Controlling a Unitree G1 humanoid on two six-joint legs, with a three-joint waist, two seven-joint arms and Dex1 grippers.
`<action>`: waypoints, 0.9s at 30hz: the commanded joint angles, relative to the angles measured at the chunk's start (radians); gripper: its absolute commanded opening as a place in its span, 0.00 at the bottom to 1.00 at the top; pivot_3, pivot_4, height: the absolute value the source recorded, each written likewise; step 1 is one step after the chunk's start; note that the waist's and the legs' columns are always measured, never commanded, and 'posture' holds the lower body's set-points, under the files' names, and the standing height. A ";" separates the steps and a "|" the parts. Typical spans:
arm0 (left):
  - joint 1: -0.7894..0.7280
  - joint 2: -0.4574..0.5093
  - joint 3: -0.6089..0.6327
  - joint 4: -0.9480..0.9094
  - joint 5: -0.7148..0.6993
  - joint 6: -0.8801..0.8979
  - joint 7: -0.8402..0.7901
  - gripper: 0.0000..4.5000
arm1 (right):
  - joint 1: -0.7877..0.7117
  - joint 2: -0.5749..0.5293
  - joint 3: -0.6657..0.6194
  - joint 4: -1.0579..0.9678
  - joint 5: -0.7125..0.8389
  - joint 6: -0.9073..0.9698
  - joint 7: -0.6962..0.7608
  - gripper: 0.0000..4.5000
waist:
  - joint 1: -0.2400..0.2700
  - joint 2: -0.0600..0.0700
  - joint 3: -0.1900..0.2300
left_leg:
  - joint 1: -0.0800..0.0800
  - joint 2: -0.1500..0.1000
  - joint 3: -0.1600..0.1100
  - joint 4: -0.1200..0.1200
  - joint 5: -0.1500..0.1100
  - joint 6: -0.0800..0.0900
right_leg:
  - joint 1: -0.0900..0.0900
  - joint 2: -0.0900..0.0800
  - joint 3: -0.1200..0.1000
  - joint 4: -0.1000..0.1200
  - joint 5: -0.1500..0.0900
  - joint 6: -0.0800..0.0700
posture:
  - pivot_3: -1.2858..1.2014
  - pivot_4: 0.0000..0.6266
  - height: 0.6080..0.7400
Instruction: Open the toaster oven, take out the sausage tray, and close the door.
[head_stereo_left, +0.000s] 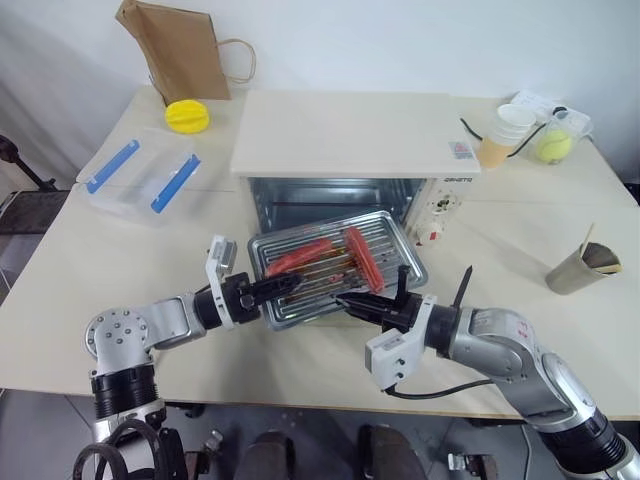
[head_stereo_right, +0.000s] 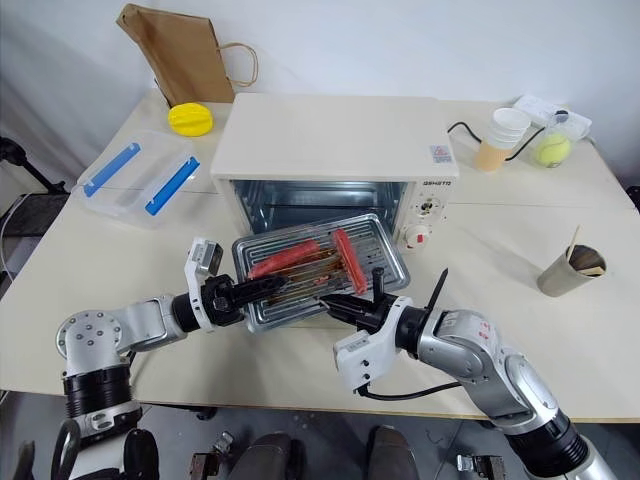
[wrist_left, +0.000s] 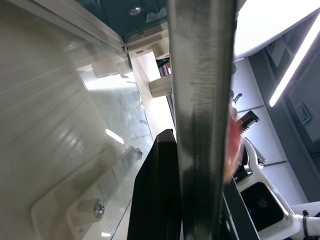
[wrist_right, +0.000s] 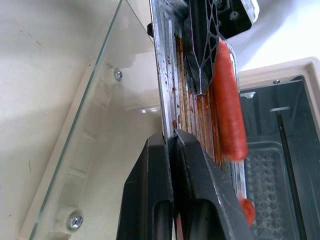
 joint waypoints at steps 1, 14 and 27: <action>-0.011 0.040 0.031 0.050 -0.126 0.055 0.057 0.00 | 0.007 0.008 -0.041 -0.050 0.105 0.044 0.022 0.13 | 0.000 0.000 0.000 | 0.000 0.000 0.000 0.000 0.000 0.000 | 0.000 0.000 0.000 0.000 0.000 0.000 | 0.52 0.24 1.00; 0.124 0.331 -0.164 0.220 -0.665 -0.075 0.246 0.00 | 0.180 -0.082 -0.257 -0.167 0.603 0.211 0.177 0.84 | 0.000 0.000 0.000 | 0.001 0.000 -0.001 -0.001 0.000 0.000 | 0.000 -0.001 0.002 0.000 0.000 0.000 | 0.52 0.24 1.00; 0.484 0.458 0.011 0.148 -0.665 -0.119 0.009 0.00 | 0.342 -0.106 -0.455 0.113 0.754 0.119 0.282 0.84 | -0.001 0.000 0.000 | 0.002 0.000 0.003 -0.002 -0.001 0.001 | -0.001 -0.001 0.006 -0.003 0.000 -0.001 | 0.52 0.24 1.00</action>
